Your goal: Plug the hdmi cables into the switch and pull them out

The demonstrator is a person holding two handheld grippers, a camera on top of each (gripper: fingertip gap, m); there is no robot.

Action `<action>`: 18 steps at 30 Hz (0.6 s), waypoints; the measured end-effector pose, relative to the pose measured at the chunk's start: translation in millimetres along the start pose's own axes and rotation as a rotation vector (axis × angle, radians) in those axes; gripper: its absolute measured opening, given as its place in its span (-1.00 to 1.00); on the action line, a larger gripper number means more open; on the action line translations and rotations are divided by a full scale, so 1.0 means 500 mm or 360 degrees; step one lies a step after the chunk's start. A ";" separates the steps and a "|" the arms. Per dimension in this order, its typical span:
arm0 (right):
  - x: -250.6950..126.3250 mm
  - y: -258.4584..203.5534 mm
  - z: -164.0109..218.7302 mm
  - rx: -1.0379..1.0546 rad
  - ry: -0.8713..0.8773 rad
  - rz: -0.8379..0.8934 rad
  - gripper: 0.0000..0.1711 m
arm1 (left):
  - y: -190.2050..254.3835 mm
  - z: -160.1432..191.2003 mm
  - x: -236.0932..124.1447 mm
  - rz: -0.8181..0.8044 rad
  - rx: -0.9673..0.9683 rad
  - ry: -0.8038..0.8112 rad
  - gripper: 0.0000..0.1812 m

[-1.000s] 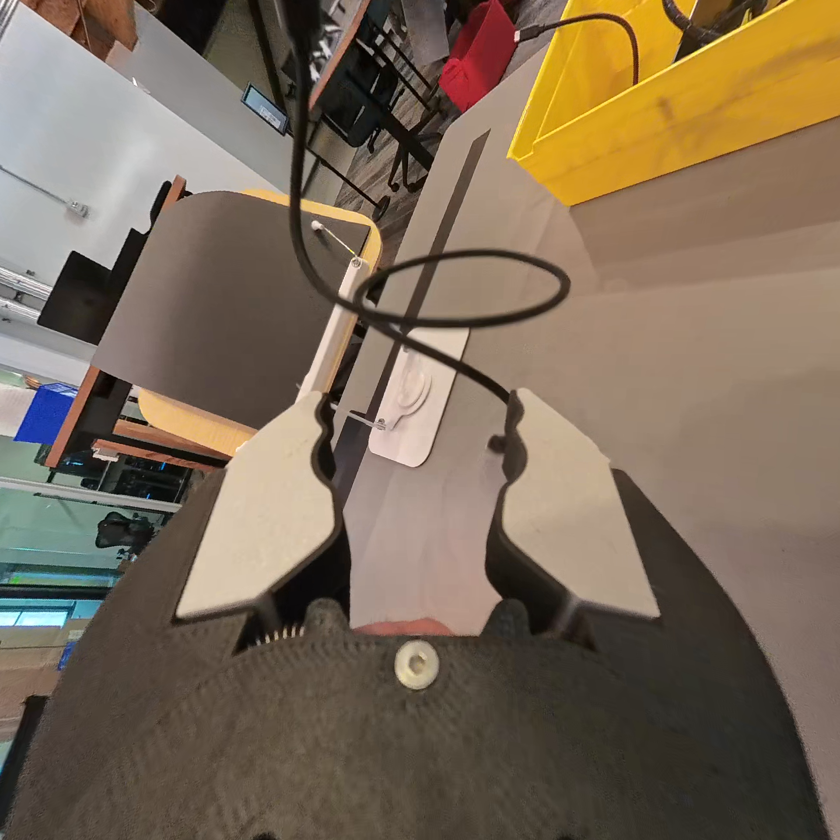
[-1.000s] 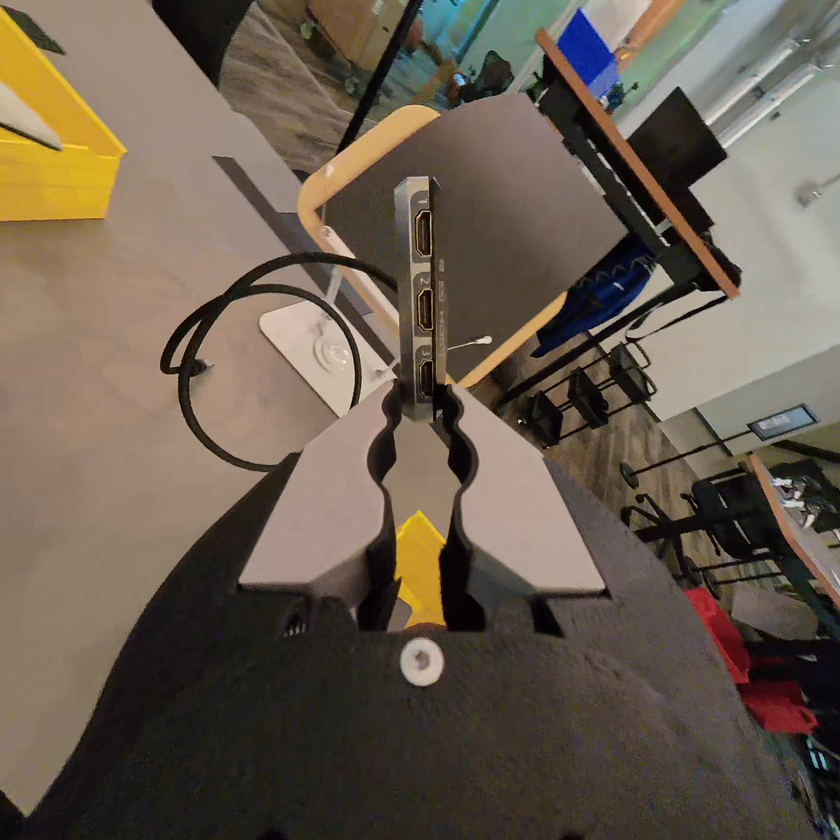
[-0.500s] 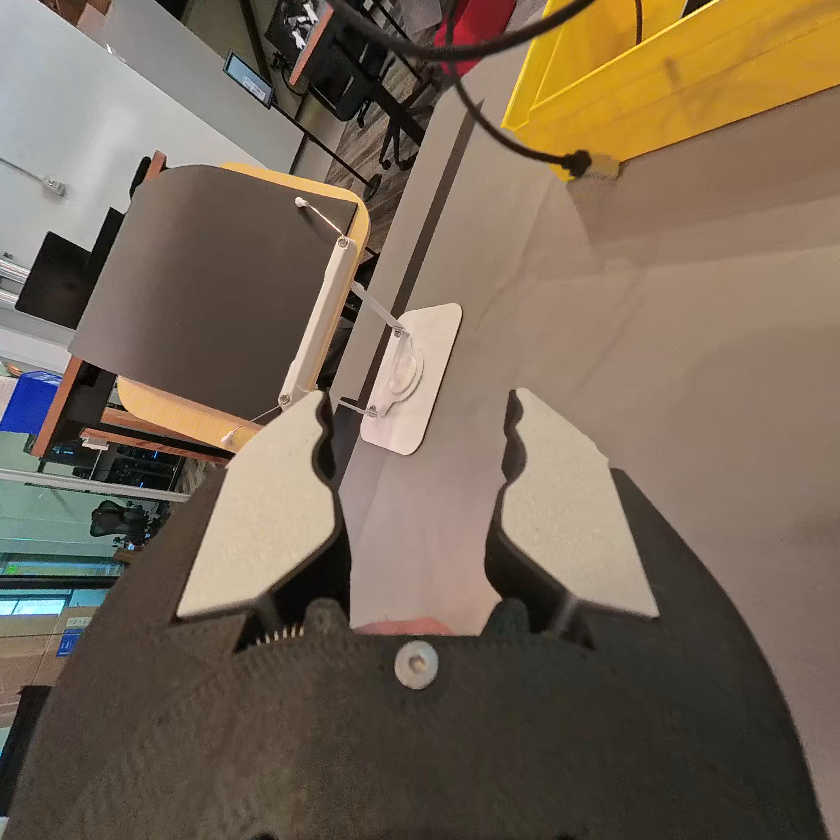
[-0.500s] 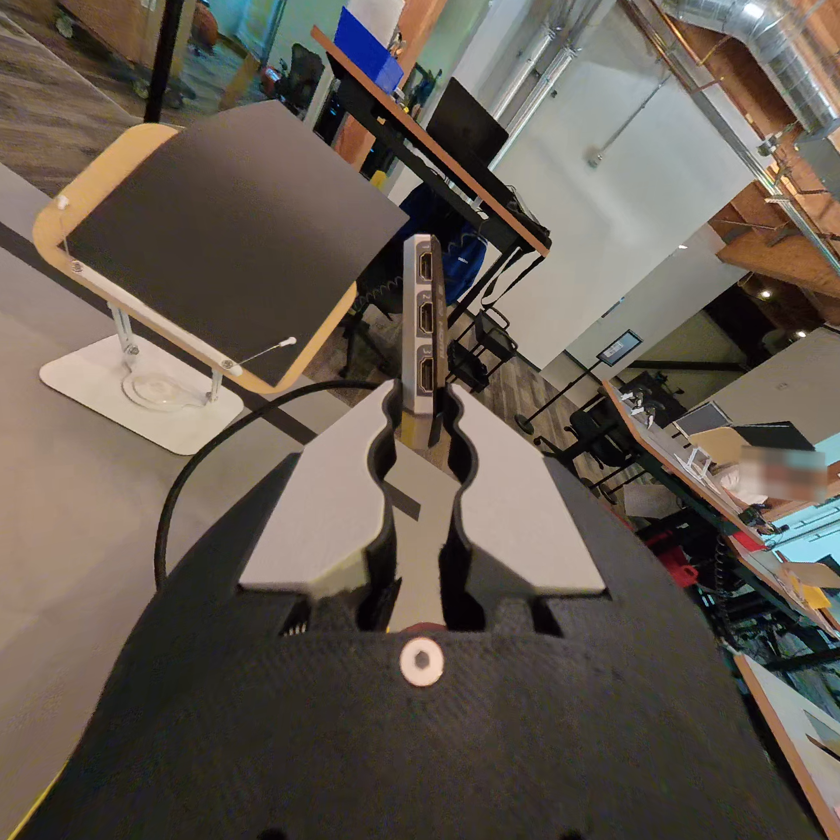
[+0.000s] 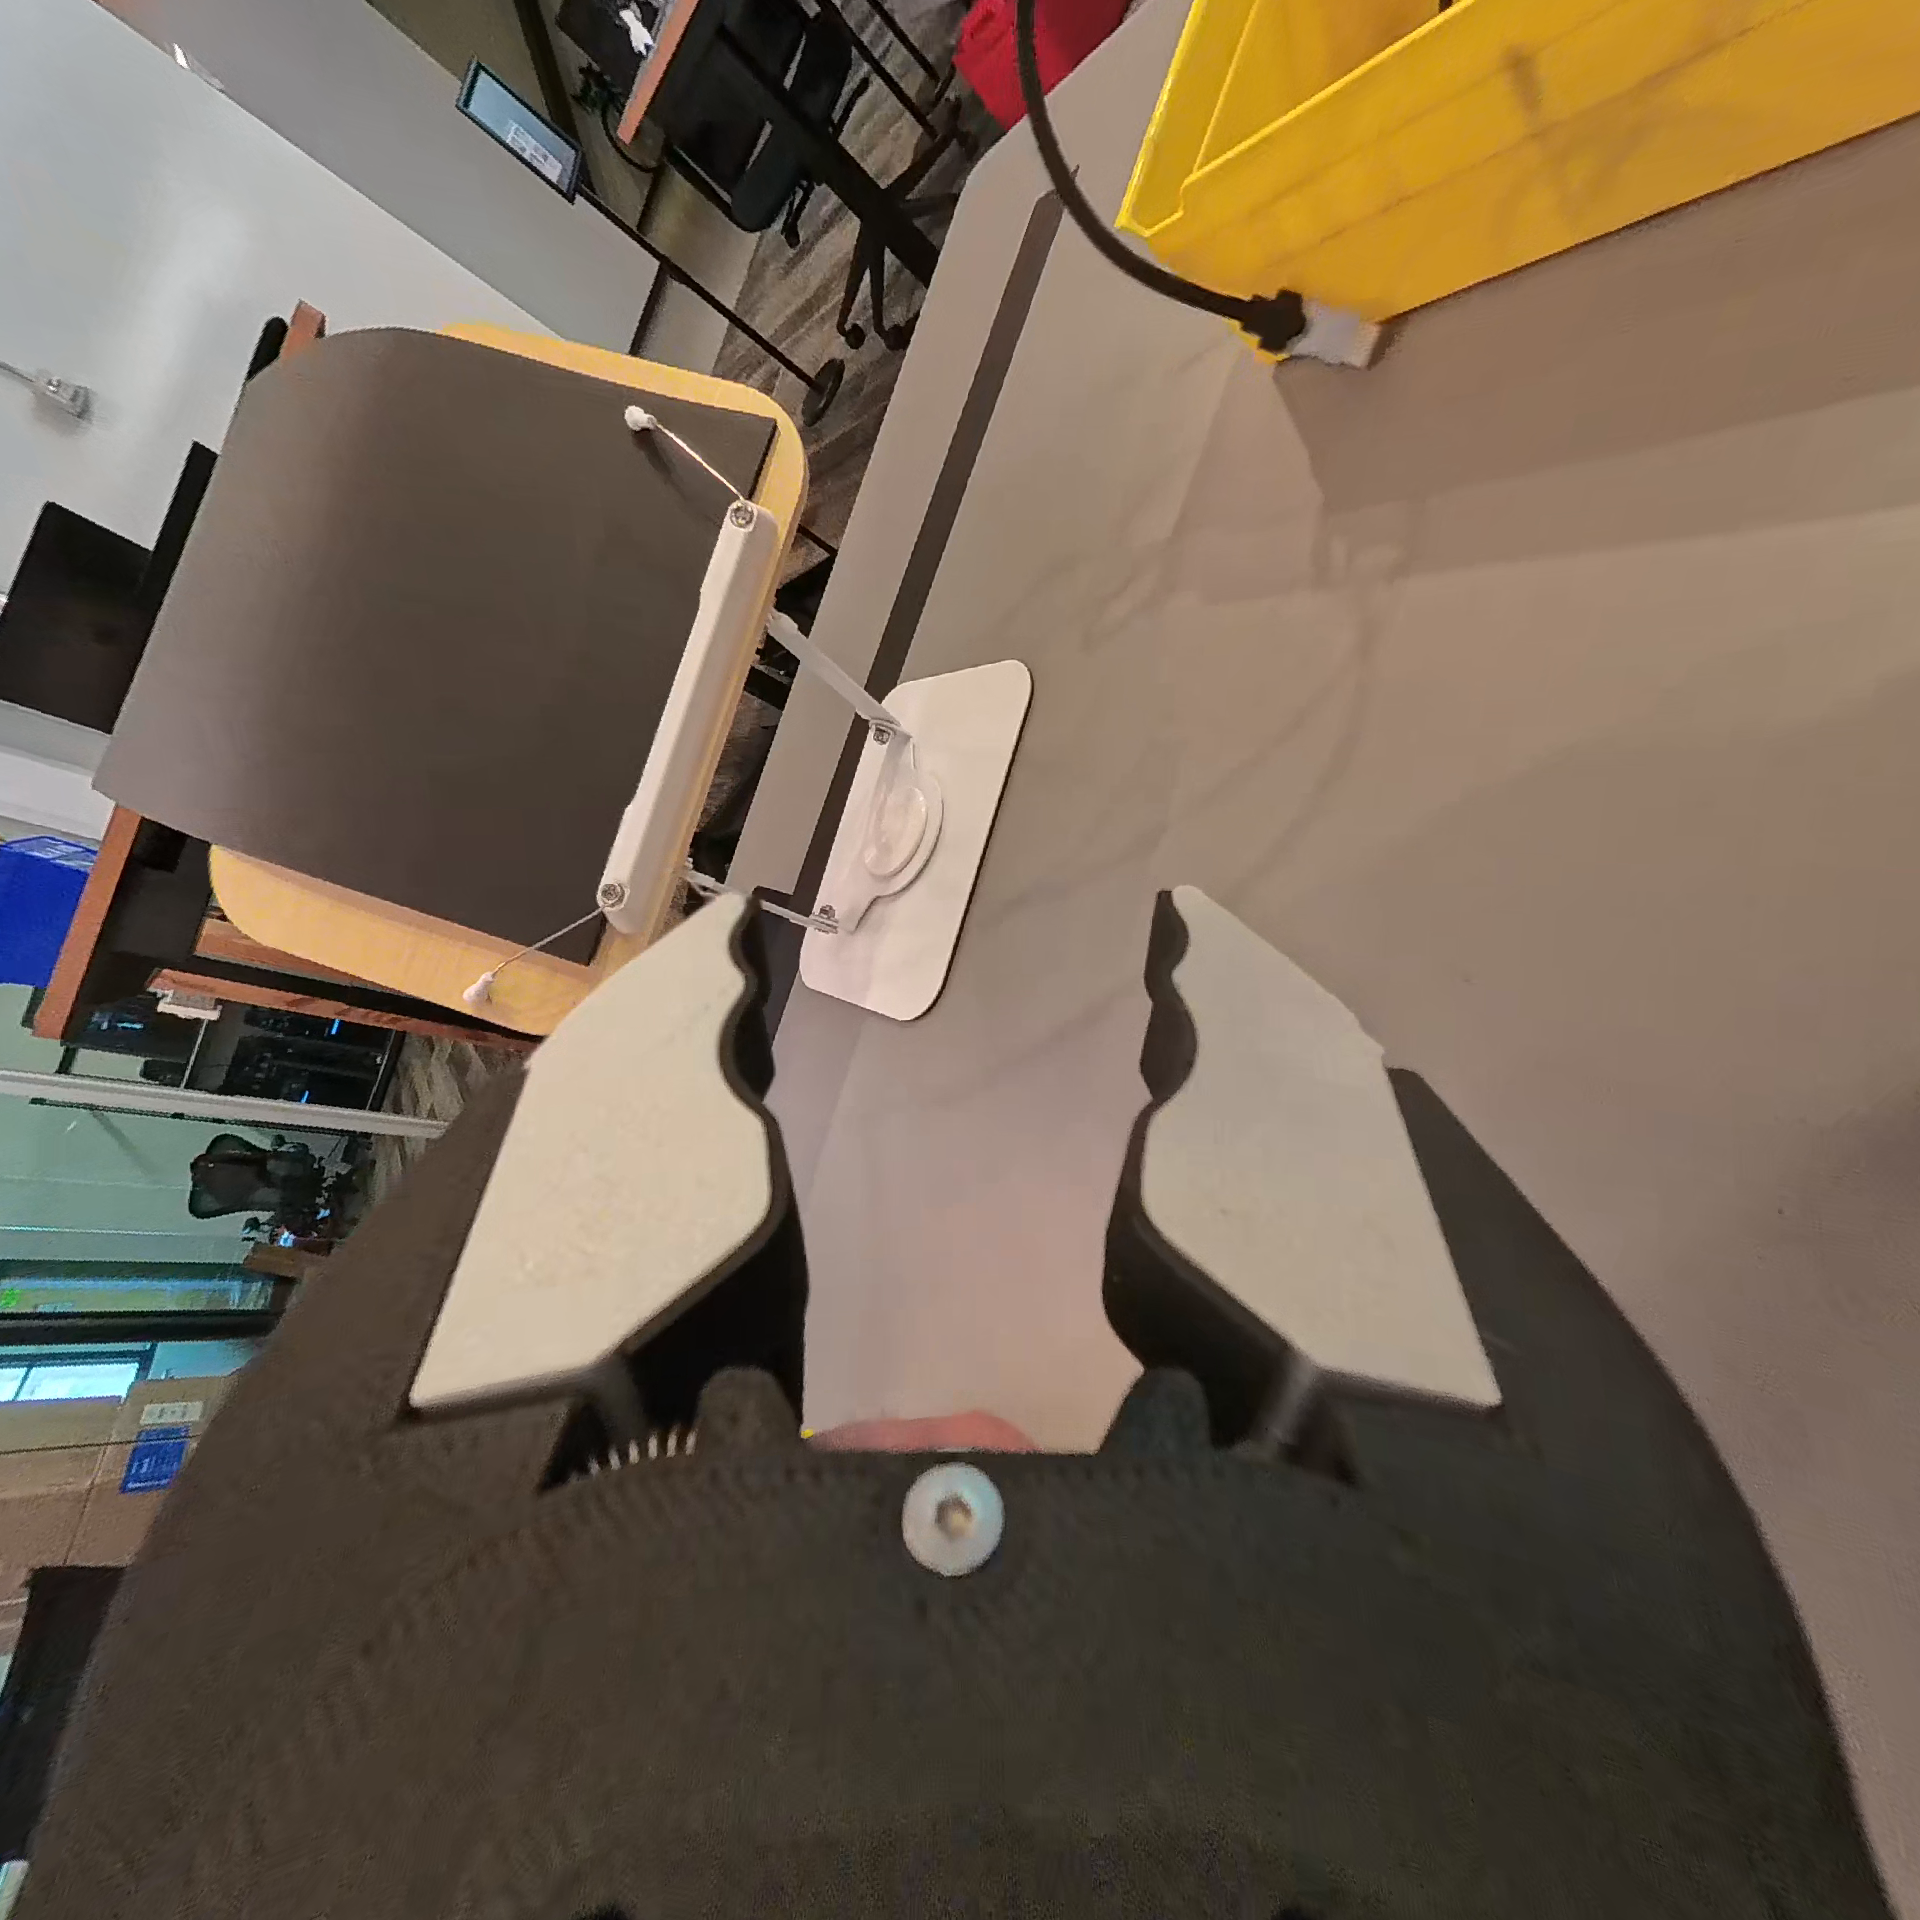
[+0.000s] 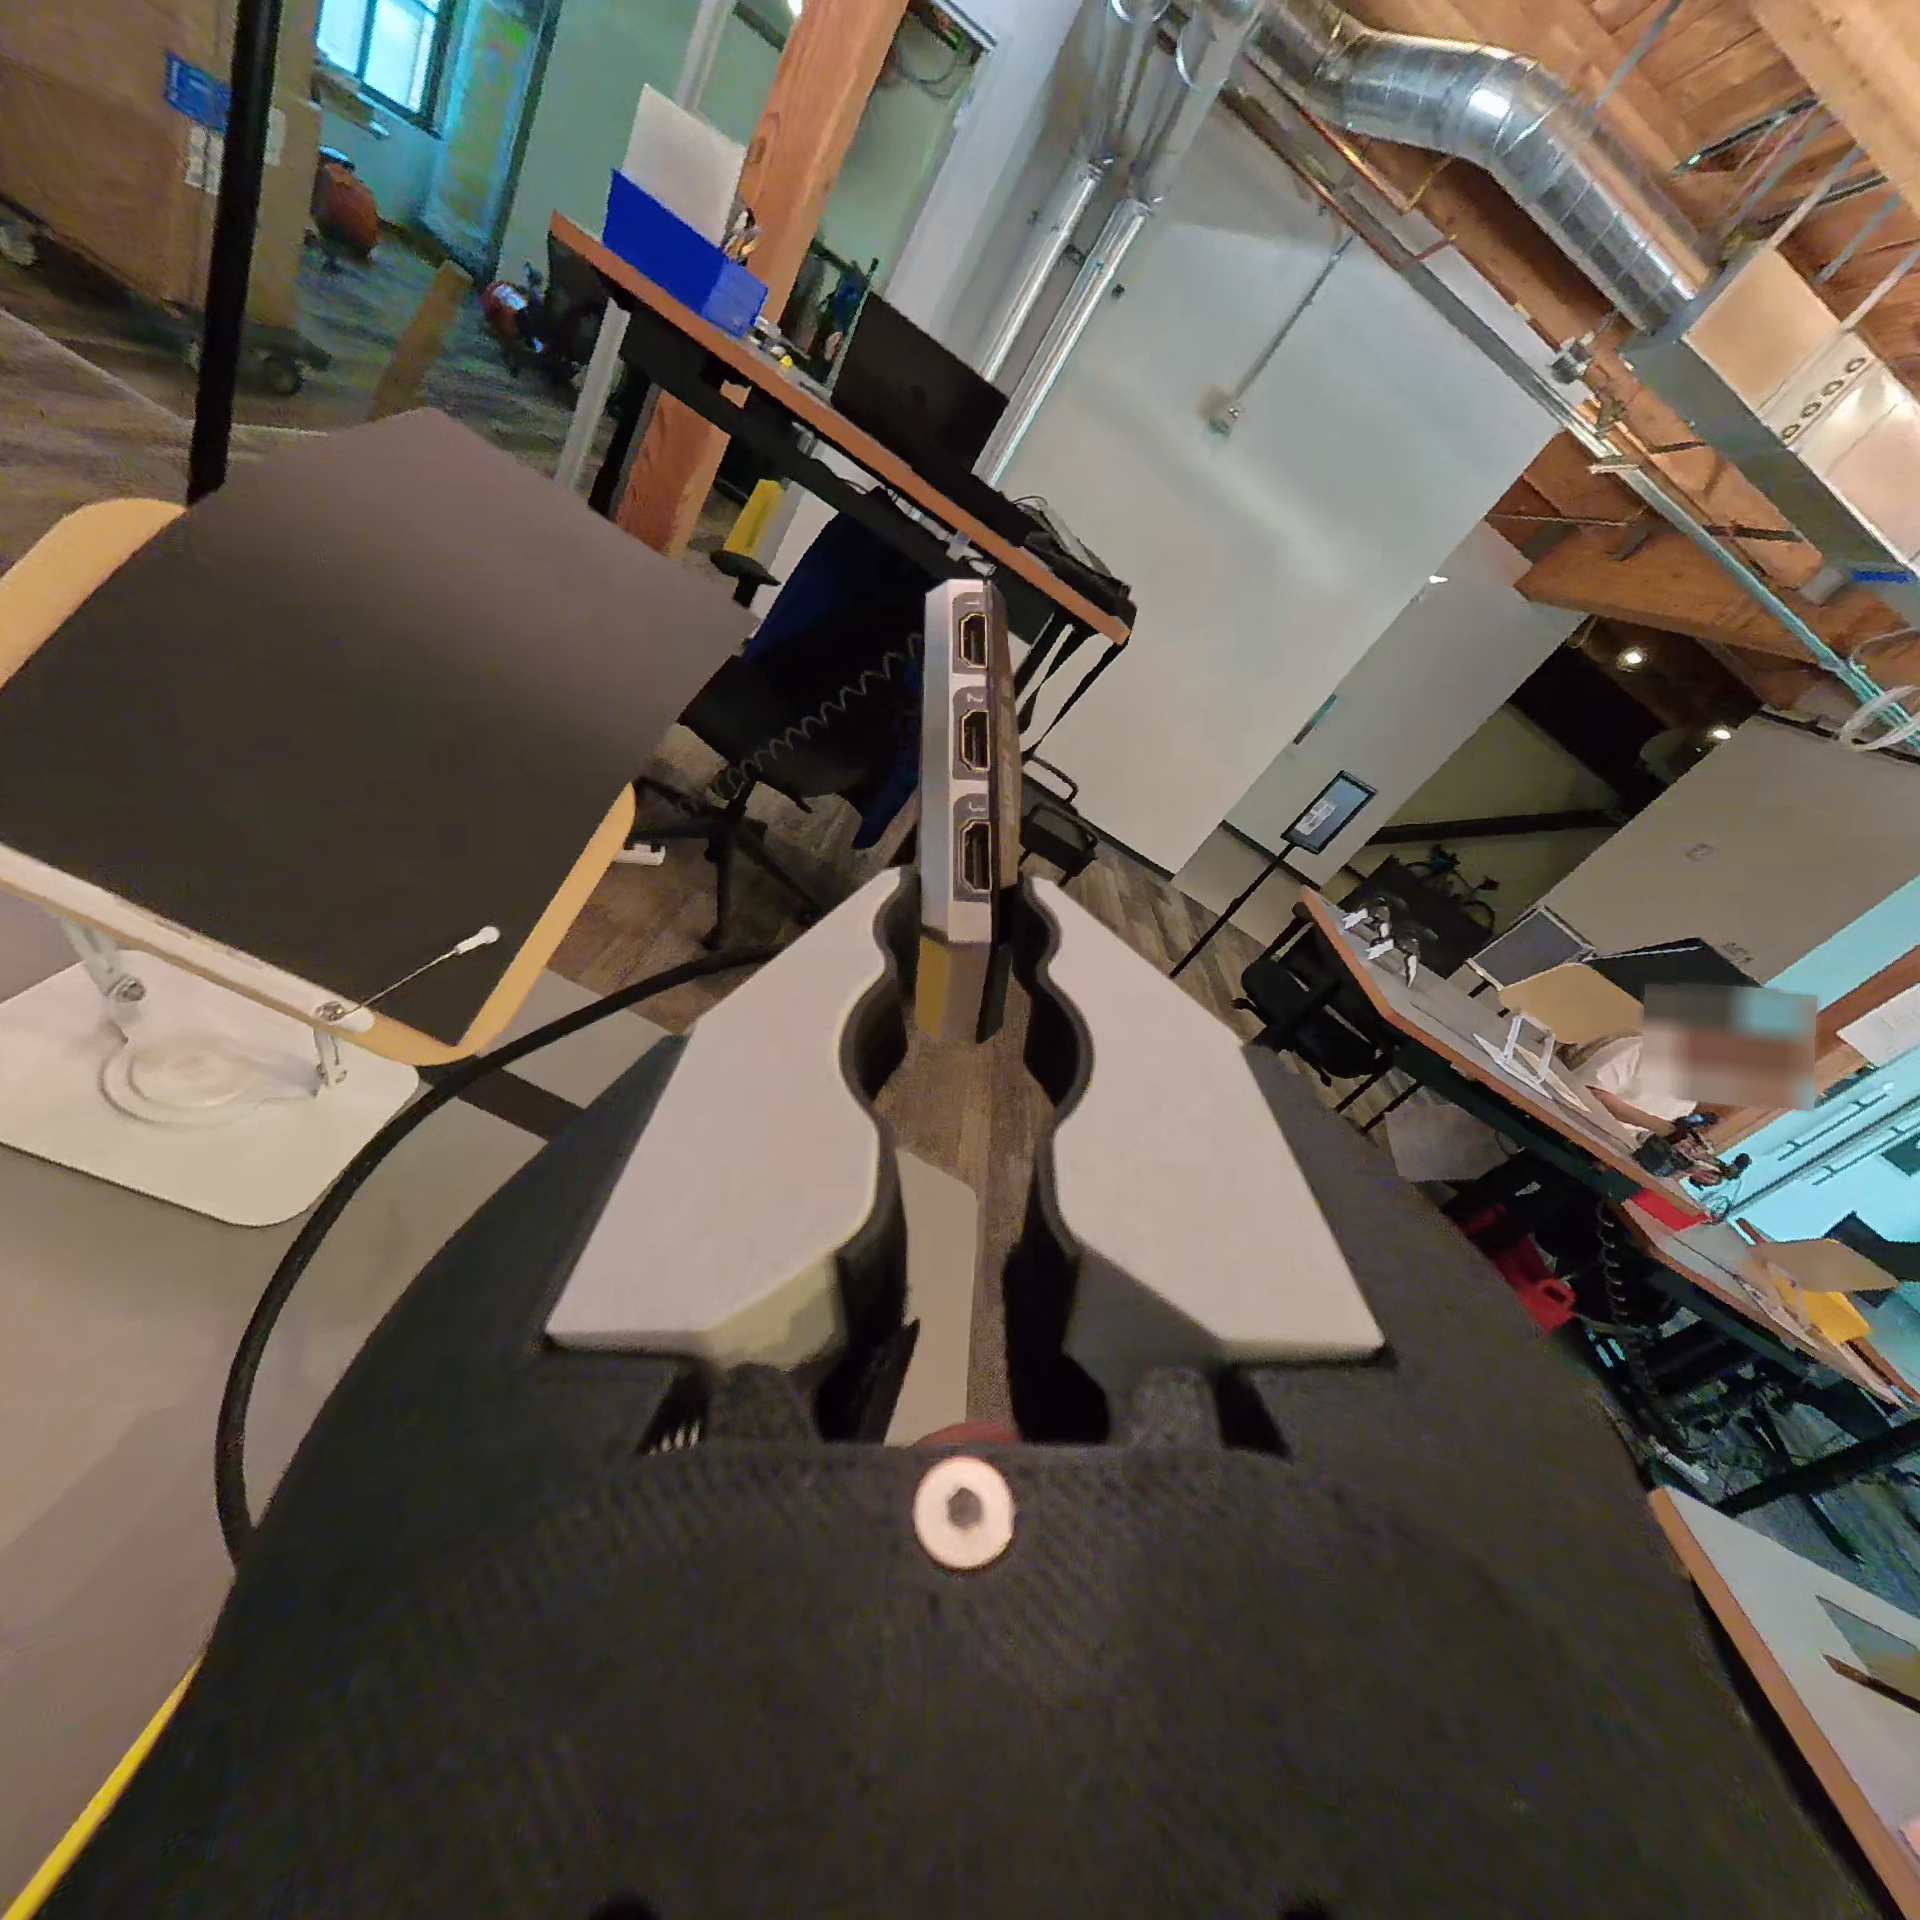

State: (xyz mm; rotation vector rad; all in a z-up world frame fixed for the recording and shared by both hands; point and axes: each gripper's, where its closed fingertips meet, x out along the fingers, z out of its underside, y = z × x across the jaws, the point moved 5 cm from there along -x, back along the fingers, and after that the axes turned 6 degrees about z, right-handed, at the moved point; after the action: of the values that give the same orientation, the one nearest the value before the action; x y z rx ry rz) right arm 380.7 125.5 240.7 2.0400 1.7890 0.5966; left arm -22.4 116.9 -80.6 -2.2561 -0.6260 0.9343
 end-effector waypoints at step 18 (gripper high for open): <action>-0.021 0.191 -0.147 0.0195 0.0246 0.0211 -0.83 | 0.019 0.010 0.020 0.0057 -0.0022 -0.0029 -0.21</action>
State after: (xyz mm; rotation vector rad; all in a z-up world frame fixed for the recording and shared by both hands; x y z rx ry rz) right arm 420.4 101.9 352.5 2.2647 1.8264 0.7167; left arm -17.8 118.0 -94.5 -2.2801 -0.6035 0.9720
